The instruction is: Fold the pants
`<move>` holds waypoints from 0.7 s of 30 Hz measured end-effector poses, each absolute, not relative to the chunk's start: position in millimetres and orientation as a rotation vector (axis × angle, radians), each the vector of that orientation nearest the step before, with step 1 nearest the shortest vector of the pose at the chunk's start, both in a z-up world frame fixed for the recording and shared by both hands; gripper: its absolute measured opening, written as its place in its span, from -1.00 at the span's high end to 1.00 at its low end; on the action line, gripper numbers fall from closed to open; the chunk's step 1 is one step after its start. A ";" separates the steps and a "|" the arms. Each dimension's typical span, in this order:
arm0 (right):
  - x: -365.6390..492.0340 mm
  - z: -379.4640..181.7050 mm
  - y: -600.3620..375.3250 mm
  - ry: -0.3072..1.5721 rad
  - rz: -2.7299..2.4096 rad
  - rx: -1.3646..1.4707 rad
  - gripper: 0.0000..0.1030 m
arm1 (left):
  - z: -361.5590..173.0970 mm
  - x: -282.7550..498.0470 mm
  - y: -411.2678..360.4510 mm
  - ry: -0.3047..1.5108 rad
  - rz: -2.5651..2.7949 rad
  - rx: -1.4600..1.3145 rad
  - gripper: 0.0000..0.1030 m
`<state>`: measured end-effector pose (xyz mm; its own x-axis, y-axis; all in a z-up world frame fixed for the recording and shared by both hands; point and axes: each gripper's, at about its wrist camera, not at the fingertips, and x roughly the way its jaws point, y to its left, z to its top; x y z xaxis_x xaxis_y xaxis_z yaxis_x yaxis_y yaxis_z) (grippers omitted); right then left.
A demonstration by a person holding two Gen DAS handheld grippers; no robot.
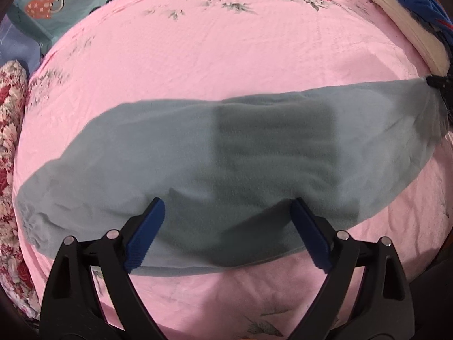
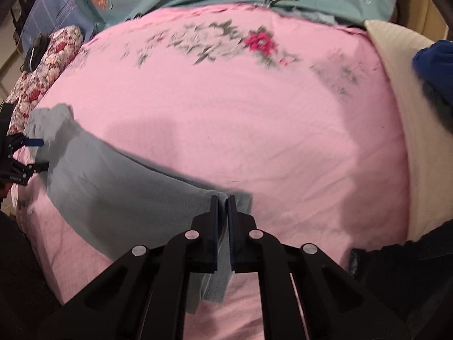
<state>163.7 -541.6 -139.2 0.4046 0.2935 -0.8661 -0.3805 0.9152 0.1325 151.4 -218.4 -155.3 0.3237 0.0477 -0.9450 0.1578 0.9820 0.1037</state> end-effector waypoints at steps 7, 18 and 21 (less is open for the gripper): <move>172.3 -178.9 -541.3 1.104 0.324 -0.097 0.74 | -161.4 155.5 -218.5 1.264 -0.081 0.179 -0.80; 149.1 -166.2 -490.1 1.202 0.375 -0.079 0.24 | -163.4 139.3 -176.1 1.272 0.001 0.098 -0.79; 147.3 -148.0 -461.5 1.157 0.365 -0.167 0.23 | -140.0 124.8 -151.3 1.214 0.021 0.120 -0.78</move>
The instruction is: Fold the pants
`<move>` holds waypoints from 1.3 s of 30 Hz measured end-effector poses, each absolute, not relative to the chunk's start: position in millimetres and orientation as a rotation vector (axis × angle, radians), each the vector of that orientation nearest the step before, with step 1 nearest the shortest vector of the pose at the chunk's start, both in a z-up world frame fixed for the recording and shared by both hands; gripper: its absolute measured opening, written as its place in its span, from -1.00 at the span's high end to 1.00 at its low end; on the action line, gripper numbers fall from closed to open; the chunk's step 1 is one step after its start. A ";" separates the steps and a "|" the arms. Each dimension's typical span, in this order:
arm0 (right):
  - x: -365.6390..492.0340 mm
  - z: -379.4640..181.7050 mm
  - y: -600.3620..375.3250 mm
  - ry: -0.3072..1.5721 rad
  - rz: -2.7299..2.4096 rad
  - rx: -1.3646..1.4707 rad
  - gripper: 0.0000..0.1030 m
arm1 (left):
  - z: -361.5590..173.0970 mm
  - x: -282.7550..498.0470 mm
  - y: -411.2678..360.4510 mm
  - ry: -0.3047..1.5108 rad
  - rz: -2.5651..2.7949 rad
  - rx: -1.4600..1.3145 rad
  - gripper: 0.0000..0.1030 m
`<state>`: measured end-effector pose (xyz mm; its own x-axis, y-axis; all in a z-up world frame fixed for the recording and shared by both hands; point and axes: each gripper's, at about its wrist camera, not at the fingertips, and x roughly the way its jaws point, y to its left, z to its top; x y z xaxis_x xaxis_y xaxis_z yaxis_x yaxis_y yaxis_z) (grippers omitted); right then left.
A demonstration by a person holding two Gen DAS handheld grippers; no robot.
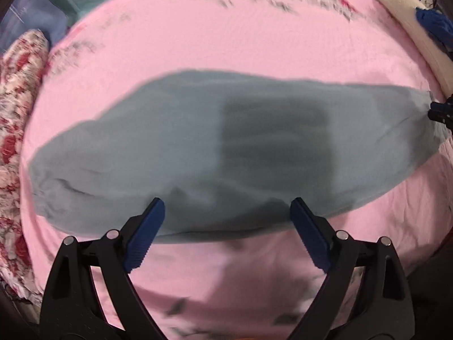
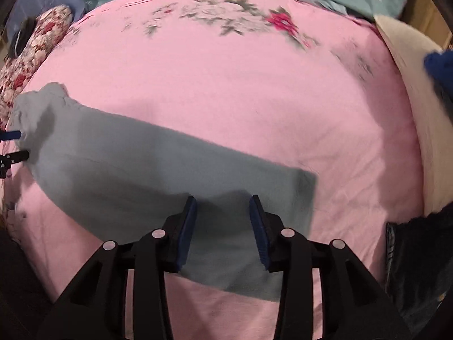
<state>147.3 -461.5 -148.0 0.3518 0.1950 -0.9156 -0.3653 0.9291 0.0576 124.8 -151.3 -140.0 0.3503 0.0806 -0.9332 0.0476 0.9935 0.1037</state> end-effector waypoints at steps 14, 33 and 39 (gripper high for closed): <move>230.9 -111.3 -174.0 1.142 0.842 0.155 0.23 | -163.4 94.0 102.6 1.218 0.233 -0.265 -0.76; 253.7 -147.3 -117.4 1.548 1.219 -0.006 0.18 | -186.3 160.4 -11.3 1.105 -0.085 0.039 -0.83; 265.8 -162.9 -101.5 1.590 1.334 0.090 0.11 | -184.3 156.6 -5.5 1.136 -0.066 0.043 -0.89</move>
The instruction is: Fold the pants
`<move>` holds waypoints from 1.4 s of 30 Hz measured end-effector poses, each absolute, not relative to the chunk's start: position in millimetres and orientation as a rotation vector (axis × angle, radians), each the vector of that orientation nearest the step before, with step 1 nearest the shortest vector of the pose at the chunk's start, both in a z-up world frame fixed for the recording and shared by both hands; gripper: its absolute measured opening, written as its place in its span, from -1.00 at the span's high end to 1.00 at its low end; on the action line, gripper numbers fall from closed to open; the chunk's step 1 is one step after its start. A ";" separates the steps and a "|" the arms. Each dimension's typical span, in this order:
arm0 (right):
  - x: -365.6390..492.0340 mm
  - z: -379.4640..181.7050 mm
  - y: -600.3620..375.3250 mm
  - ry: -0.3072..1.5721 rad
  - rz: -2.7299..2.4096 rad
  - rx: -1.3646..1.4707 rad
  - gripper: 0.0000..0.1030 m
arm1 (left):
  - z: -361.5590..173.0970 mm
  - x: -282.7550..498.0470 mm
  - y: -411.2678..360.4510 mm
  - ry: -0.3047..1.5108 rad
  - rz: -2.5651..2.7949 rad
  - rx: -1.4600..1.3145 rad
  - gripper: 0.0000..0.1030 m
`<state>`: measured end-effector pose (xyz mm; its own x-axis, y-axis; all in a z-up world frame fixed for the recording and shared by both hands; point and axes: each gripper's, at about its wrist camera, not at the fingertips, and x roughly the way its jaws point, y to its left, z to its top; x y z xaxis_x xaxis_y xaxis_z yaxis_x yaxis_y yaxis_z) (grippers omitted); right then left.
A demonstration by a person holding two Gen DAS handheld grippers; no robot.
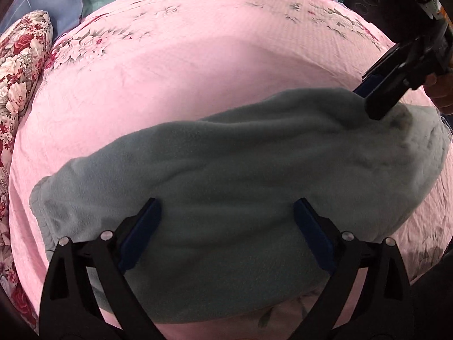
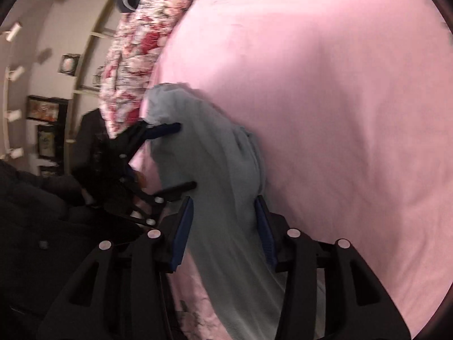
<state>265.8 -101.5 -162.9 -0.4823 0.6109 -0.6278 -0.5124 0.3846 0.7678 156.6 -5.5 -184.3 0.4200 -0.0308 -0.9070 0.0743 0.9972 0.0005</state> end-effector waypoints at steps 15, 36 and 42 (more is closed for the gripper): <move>278.0 -180.1 -63.8 1.553 1.492 0.148 0.05 | -189.4 163.8 -7.7 1.163 -0.048 0.048 -0.96; 285.6 -118.3 -160.4 1.295 0.944 0.356 0.03 | -188.6 153.7 -6.1 1.076 -0.125 0.088 -0.96; 190.4 -147.8 -155.0 1.358 0.868 0.505 0.03 | -188.9 152.8 -7.2 1.059 -0.149 0.105 -0.96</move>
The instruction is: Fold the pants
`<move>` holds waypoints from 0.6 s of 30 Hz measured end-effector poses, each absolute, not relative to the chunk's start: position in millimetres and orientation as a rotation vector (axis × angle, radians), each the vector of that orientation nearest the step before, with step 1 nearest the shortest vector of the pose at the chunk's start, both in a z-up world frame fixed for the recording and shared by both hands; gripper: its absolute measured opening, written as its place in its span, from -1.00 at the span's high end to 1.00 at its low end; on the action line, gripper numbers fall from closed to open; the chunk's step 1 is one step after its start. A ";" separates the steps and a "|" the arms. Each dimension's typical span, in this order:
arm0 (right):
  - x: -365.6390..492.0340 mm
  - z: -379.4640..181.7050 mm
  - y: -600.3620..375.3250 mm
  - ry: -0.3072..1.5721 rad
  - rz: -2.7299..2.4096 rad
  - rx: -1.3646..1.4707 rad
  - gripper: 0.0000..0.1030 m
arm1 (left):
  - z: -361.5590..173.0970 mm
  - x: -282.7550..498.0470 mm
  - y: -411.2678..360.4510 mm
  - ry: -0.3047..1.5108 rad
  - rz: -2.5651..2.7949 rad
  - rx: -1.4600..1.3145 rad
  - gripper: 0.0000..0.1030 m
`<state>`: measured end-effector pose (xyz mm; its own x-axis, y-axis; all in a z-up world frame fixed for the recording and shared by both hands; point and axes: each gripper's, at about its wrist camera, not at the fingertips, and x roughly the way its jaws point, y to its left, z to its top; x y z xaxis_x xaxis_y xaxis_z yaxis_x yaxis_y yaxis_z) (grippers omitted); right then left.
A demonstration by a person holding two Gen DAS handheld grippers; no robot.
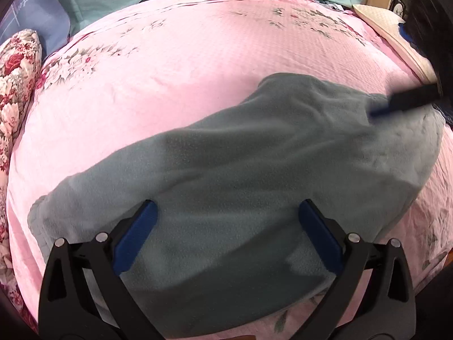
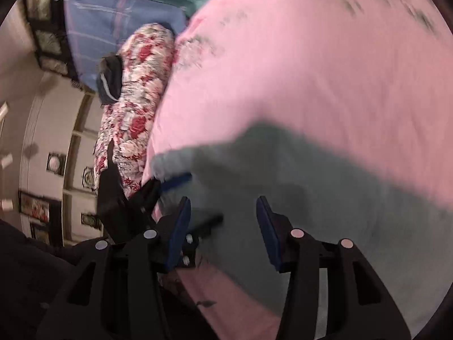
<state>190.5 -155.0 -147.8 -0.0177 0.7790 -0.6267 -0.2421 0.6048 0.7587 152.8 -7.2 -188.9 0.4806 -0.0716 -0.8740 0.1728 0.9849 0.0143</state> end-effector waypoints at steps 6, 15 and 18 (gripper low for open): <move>138.8 -168.8 -263.5 1.333 0.653 0.603 0.10 | -188.3 152.8 -12.1 1.069 -0.112 0.103 -0.96; 89.1 -174.3 -505.0 1.086 0.343 0.837 0.06 | -172.3 152.4 -35.6 1.129 0.137 0.163 -0.96; 76.0 -170.2 -567.9 0.990 0.174 0.877 0.04 | -156.1 146.5 -51.0 1.116 0.191 0.175 -0.96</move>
